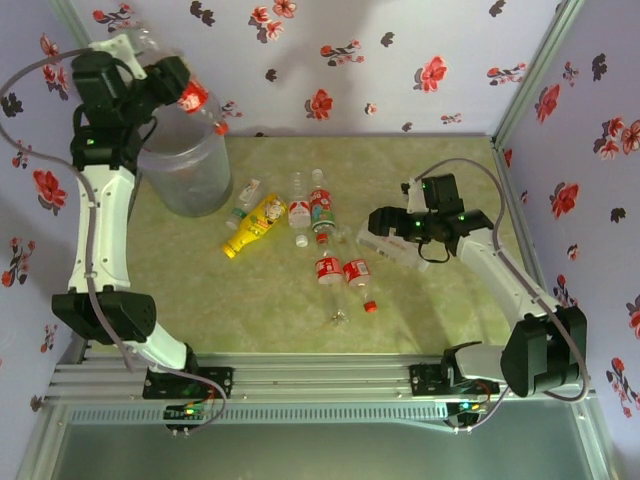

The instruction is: Put the plastic bottles in the bin

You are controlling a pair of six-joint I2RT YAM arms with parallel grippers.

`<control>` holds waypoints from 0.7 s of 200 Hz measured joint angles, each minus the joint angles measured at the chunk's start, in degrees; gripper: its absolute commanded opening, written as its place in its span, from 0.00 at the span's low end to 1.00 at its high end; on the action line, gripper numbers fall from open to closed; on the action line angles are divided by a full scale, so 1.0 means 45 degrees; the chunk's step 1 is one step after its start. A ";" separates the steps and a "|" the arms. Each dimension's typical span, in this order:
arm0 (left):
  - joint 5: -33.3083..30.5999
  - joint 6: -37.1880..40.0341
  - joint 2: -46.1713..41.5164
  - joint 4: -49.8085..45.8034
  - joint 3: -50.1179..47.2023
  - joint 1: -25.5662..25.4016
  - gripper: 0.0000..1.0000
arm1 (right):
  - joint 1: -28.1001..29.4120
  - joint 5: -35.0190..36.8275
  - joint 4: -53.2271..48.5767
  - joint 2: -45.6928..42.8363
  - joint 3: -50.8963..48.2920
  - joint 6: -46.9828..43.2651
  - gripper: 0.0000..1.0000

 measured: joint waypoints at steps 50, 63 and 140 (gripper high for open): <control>-0.1705 -0.0165 0.0136 0.0933 -0.0525 0.1899 0.17 | -0.0063 0.0403 -0.0024 -0.0457 0.0000 -0.0010 0.91; -0.2030 -0.0321 0.0374 0.1200 -0.0529 0.2225 0.15 | -0.0083 0.0466 -0.0083 -0.0534 0.0000 -0.0039 0.91; -0.2467 -0.0369 0.2880 0.1350 -0.0529 0.2195 0.09 | -0.0107 0.0826 -0.0296 -0.0539 0.0000 -0.0053 0.91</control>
